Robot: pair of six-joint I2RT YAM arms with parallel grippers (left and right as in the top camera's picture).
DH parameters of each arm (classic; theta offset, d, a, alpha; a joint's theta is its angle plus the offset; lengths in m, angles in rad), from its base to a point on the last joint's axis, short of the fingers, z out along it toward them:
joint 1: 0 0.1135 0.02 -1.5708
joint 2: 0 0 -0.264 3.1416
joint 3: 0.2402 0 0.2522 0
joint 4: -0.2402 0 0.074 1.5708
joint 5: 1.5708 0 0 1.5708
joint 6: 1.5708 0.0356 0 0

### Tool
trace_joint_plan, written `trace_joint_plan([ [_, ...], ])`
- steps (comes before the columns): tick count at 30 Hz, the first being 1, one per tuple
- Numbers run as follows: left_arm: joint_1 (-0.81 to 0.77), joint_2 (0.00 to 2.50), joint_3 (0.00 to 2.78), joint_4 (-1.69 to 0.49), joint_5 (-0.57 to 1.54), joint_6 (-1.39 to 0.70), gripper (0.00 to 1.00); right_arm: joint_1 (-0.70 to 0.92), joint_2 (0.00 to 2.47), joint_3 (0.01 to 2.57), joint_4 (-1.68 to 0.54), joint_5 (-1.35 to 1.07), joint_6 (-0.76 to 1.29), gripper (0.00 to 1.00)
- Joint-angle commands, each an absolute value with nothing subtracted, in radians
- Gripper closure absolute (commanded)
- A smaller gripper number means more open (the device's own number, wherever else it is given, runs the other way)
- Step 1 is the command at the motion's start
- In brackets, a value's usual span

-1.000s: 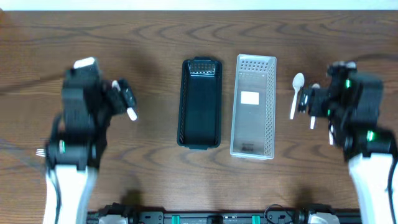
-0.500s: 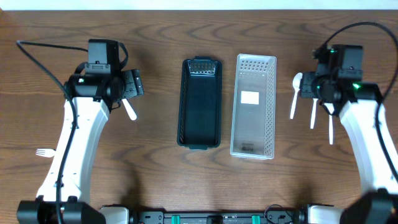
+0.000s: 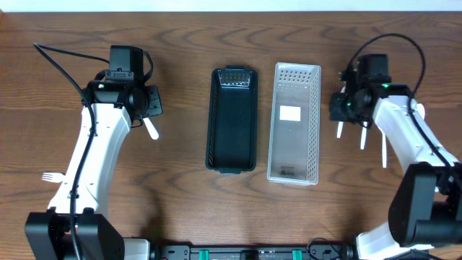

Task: Pack container
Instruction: 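Raise both arms and move the right gripper over the spoons, then lower the right gripper and grasp the leftmost white spoon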

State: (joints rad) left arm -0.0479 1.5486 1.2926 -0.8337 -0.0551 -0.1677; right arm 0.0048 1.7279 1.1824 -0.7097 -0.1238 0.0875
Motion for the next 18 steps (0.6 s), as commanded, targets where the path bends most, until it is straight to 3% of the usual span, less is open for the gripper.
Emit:
trace_joint_plan([
  [1,-0.051,1.551,1.312,-0.838,-0.056,-0.165,0.67,0.046,1.765,1.196,-0.710,-0.171,0.097,0.92],
  [6,-0.051,1.551,1.312,-0.838,-0.056,-0.165,0.60,0.081,1.798,1.196,-0.707,-0.203,0.096,0.91],
  [18,-0.051,1.551,1.312,-0.838,-0.056,-0.165,0.55,0.099,1.803,1.196,-0.661,-0.373,0.097,0.91],
])
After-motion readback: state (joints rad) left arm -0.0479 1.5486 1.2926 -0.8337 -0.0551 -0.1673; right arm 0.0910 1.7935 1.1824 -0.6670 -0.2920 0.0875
